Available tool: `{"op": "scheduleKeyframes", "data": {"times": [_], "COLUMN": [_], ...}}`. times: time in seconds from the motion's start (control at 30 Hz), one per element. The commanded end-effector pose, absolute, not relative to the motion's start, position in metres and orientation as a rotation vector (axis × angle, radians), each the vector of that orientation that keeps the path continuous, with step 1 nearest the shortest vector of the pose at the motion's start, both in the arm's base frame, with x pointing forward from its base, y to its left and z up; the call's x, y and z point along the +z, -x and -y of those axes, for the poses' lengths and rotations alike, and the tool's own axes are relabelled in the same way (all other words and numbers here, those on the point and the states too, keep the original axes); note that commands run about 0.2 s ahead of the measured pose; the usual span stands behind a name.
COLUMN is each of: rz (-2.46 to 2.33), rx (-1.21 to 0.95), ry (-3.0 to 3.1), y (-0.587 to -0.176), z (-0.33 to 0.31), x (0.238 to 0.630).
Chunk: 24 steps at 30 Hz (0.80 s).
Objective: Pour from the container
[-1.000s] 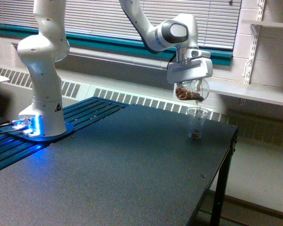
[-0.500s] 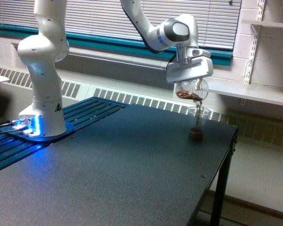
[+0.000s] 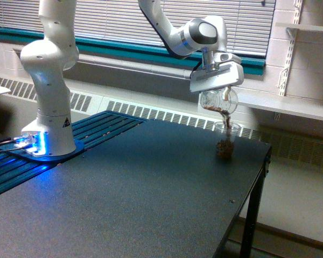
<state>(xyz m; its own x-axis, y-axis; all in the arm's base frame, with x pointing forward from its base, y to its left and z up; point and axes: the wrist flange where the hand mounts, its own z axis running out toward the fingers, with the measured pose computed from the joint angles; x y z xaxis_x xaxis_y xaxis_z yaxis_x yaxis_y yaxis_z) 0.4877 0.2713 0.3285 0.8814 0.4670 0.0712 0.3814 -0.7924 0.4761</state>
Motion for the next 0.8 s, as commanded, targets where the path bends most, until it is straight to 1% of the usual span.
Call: {"op": "scheduleKeyframes", "data": {"times": [0.03, 0.8], "rz": [-0.643, -0.668], "rx": [0.257, 0.159], "ry": [-2.563, -2.517], "y": [-0.4873, -0.4912], "z": [-0.2791, -0.2875], "x": [0.3334, 0.3429]}}
